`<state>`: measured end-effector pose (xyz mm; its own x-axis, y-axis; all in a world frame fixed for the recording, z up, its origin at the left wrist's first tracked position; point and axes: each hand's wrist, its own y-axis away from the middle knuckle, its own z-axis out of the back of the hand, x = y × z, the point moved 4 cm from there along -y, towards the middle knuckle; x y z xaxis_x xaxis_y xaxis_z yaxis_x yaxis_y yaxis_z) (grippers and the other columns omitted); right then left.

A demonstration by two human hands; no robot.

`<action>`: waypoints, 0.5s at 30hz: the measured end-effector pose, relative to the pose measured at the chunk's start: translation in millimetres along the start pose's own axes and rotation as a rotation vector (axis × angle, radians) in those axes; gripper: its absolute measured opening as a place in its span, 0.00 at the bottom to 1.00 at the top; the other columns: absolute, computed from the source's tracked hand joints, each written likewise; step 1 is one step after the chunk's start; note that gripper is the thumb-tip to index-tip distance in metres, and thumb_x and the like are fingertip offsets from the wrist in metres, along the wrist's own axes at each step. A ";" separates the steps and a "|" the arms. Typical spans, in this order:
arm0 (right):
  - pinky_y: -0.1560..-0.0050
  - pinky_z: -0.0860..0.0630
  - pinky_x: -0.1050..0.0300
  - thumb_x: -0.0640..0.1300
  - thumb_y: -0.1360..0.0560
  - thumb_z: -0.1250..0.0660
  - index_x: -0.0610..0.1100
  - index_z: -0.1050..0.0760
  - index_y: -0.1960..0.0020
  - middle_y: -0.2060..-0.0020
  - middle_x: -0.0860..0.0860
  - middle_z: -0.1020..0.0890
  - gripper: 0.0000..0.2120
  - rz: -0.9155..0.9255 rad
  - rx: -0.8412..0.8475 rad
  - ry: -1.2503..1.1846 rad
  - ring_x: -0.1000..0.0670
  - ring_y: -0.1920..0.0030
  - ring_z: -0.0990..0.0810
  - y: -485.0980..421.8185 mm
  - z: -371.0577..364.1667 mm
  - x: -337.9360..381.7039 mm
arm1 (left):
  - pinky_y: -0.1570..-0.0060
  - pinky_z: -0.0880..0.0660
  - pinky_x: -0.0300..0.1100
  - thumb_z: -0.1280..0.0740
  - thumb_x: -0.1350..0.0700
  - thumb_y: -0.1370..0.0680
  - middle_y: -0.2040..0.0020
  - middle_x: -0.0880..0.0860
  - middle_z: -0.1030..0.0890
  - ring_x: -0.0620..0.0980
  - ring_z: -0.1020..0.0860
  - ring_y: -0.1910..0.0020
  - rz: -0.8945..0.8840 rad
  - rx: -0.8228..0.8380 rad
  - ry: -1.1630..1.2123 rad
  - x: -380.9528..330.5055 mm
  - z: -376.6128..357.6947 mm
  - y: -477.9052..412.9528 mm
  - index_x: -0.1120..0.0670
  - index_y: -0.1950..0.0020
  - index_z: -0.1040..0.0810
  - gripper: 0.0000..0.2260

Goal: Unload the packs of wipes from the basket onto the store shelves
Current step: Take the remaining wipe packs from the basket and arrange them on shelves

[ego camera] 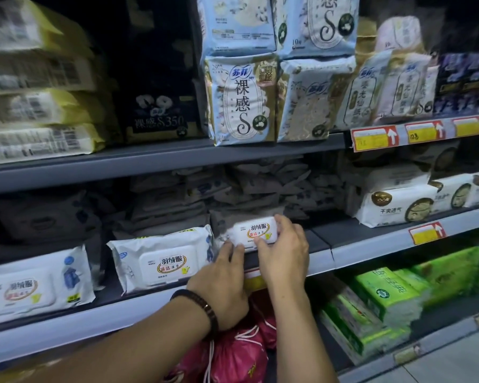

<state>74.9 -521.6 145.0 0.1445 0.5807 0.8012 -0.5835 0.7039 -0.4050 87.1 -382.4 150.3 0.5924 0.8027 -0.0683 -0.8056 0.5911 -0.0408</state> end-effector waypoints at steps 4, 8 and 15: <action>0.34 0.28 0.52 0.49 0.22 0.26 0.48 0.29 0.22 0.31 0.46 0.24 0.30 0.008 0.062 0.038 0.42 0.32 0.24 -1.4 0.3 1.3 | 0.23 0.35 0.48 0.33 0.47 0.21 0.14 0.54 0.51 0.58 0.34 0.20 0.010 0.020 0.070 1.7 -4.6 -14.4 0.55 0.14 0.51 0.41; 0.34 0.27 0.51 0.46 0.19 0.31 0.46 0.29 0.22 0.31 0.43 0.21 0.26 -0.011 0.098 0.088 0.40 0.30 0.25 0.5 9.0 10.5 | 0.24 0.33 0.48 0.32 0.47 0.22 0.15 0.54 0.47 0.57 0.33 0.20 -0.011 -0.003 0.144 3.8 -0.7 -8.6 0.53 0.15 0.48 0.40; 0.39 0.24 0.52 0.50 0.21 0.30 0.48 0.17 0.39 0.43 0.44 0.14 0.13 -0.001 0.202 0.090 0.41 0.39 0.19 44.9 17.3 54.2 | 0.44 0.22 0.46 0.35 0.45 0.22 0.41 0.49 0.19 0.53 0.19 0.41 -0.213 0.082 0.122 43.3 7.8 82.0 0.45 0.39 0.24 0.13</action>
<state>42.7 -465.6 177.9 0.2105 0.6206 0.7554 -0.7301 0.6136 -0.3006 46.8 -298.6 151.8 0.7394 0.6468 -0.1866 -0.6564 0.7543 0.0135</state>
